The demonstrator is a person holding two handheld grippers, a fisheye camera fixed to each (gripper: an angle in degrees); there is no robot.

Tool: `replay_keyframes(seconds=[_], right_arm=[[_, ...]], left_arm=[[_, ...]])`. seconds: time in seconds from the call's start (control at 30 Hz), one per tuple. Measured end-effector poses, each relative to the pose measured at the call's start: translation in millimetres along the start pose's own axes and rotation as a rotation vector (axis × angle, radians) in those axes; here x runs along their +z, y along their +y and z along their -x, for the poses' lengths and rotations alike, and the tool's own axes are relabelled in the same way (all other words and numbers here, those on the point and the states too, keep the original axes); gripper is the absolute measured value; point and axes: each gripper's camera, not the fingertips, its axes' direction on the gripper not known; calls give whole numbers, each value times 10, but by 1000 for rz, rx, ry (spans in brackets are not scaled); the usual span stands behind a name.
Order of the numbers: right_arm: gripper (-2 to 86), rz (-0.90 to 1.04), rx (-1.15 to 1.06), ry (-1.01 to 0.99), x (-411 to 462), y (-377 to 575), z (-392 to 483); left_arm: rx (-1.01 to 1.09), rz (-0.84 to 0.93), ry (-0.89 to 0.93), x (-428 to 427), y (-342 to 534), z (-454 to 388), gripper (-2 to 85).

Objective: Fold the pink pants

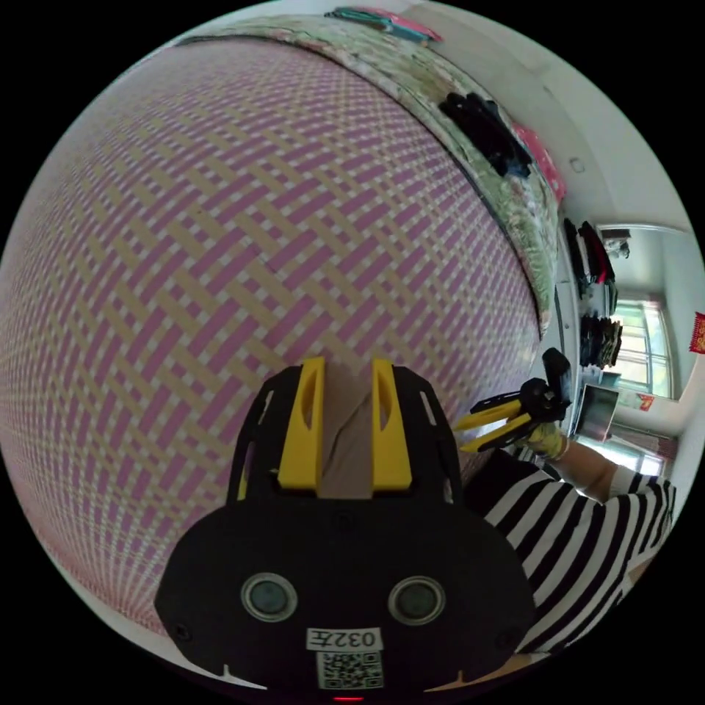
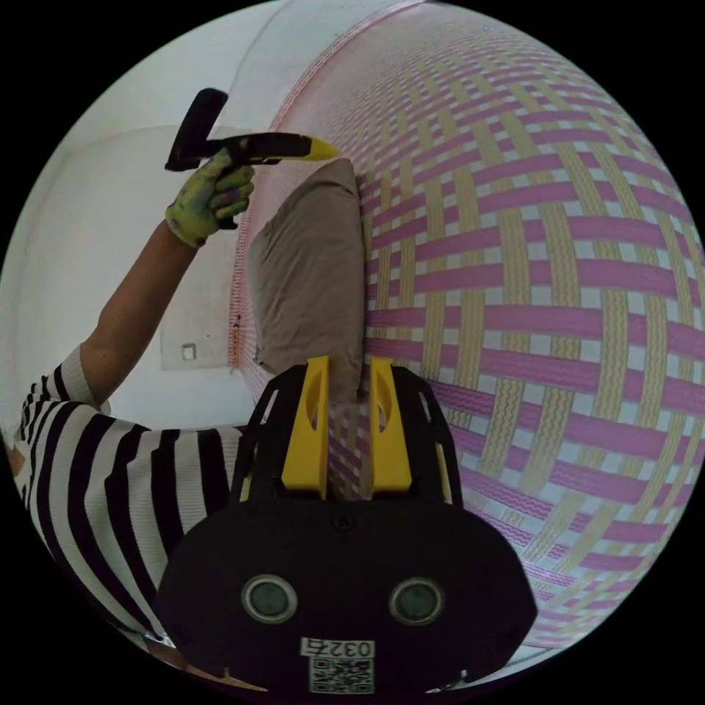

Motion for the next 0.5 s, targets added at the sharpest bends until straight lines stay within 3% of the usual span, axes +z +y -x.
replay_keyframes(seconds=[0.2,0.4,0.5], right_arm=[[77,18,-26,-24,-90,19,40],[63,30,-64,0,-223,84,123],[58,29,-85,32,-263,143,206]], left_arm=[[115,170,-235,735,-247,-77,37],[104,196,-264,1206,-348,50,56],[143,232,-364,1455,-412,7,47]])
